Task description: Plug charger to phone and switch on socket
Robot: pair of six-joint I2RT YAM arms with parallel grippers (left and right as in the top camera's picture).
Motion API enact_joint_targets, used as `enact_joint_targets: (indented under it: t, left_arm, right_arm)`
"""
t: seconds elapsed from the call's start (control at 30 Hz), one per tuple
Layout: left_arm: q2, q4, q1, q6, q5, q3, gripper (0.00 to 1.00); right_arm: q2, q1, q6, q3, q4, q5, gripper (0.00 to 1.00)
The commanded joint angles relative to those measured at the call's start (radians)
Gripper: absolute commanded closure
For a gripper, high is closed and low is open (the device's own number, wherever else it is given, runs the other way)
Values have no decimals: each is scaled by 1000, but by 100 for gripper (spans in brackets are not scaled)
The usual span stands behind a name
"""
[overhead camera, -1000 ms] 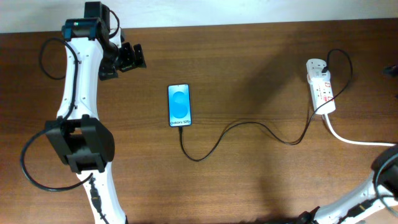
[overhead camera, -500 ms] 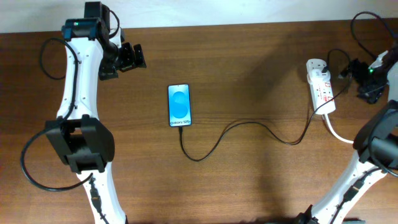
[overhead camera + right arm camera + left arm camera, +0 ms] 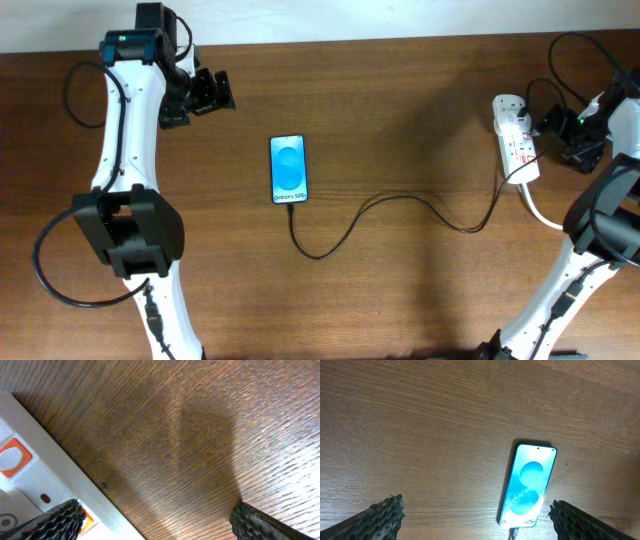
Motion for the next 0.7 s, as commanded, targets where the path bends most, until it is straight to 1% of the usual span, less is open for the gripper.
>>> enact_joint_targets:
  t: [0.0,0.1,0.37,0.67]
  left_arm:
    - [6,-1,3,-6,-7,-1,0]
    - [6,-1,3,-5,-7,-1,1]
    - [6,-1,3,-5,-7,-1,1]
    - [6,-1,3,-6,-7,-1,1]
  right_arm:
    - [34,35,-20,-10,0,-18,2]
    - [35,50,-43,-10,-16,-29,2]
    - [37,50,-42,-10,-80,-22,2]
    - [37,50,-42,-10,-79,2,2]
